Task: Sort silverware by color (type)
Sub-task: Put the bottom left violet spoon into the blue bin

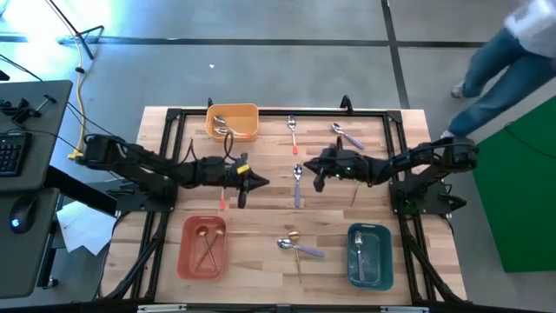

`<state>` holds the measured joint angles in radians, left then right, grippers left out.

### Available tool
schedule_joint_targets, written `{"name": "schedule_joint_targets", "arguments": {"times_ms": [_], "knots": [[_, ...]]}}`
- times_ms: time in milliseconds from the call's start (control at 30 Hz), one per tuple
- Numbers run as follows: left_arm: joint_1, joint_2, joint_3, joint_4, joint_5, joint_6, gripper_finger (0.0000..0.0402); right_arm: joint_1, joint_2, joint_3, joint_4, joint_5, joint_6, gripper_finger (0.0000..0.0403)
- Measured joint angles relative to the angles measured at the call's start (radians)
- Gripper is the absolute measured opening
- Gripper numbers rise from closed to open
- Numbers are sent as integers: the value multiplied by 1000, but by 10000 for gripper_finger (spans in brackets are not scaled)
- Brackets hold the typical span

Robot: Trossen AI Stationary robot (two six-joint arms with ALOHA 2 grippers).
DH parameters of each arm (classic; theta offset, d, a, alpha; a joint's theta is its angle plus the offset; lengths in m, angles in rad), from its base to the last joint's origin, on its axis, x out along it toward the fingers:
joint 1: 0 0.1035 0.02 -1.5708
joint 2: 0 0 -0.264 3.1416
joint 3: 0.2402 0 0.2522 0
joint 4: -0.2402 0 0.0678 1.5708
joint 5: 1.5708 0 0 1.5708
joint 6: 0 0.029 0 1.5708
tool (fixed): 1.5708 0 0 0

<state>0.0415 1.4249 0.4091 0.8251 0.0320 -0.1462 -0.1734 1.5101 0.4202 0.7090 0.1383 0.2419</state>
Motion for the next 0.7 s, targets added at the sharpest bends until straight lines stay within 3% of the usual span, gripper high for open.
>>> {"name": "schedule_joint_targets", "arguments": {"times_ms": [233, 367, 533, 700], "knots": [[102, 31, -38, 138, 76, 6, 0, 21, 0, 129, -295, 3, 5, 0], [131, 32, -38, 170, 111, 51, 0, 72, 0, 239, -553, 35, 24, 0], [174, 32, -38, 172, 110, 96, 0, 192, 0, 413, -909, 61, 72, 0], [210, 38, -38, 174, 108, 42, 0, 371, 4, 538, -1096, 43, 159, 7]]}}
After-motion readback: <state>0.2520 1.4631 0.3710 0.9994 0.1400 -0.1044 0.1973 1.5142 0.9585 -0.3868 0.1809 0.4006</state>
